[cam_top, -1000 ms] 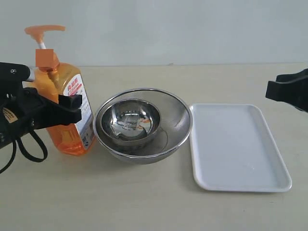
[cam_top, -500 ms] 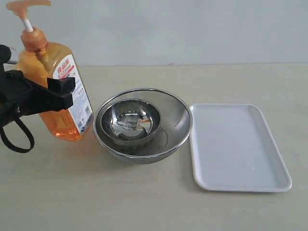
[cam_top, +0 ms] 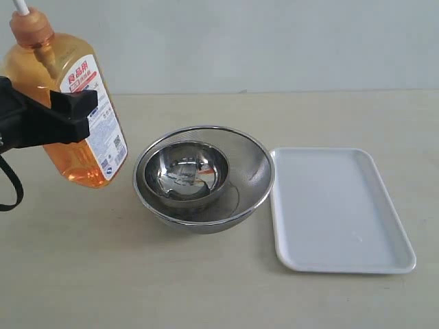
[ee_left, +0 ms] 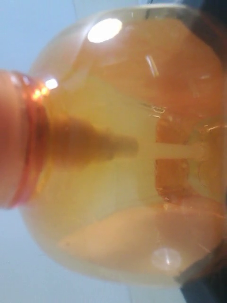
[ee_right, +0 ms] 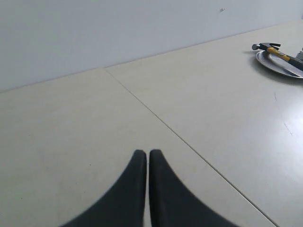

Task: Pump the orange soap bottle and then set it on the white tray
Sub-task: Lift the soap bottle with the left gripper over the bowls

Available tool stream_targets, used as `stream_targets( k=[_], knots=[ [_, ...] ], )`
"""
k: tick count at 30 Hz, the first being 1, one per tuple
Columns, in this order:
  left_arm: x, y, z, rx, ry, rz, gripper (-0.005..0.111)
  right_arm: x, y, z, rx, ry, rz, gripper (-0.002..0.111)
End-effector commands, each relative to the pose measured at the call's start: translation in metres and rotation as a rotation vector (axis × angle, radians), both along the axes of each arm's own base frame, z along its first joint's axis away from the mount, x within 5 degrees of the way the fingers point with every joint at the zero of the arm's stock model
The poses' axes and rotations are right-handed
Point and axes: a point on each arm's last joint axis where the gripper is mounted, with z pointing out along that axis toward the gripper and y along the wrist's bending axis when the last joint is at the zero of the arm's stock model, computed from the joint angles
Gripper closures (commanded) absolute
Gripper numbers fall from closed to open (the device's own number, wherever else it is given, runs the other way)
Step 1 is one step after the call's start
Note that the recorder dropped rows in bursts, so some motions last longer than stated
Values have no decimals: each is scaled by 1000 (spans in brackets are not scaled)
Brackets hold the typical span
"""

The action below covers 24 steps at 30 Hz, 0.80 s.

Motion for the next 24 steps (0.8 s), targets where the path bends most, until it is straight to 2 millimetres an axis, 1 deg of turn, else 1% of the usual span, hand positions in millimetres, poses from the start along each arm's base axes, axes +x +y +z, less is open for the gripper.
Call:
stream_targets(
  k=[1, 3, 6, 12, 15, 22, 24],
  knots=[
    [0, -2, 26, -50, -149, -7, 98, -2, -2, 3, -1, -12, -14, 108],
    [-1, -1, 29, -69, -160, -5, 98, -2, -2, 3, -1, -12, -14, 108],
    [-1, -3, 31, -78, -189, -27, 102, -2, -2, 3, -1, -12, -14, 108],
    [1, -9, 40, -105, -207, -73, 102, -2, -2, 3, -1, -12, -14, 108],
    [6, -15, 53, -119, -201, -118, 102, -2, -2, 3, -1, -12, -14, 108],
    [12, -20, 75, -220, -213, -138, 102, -2, -2, 3, -1, -12, -14, 108],
    [12, -26, 81, -230, -211, -153, 102, -2, -2, 3, -1, -12, -14, 108]
  ],
)
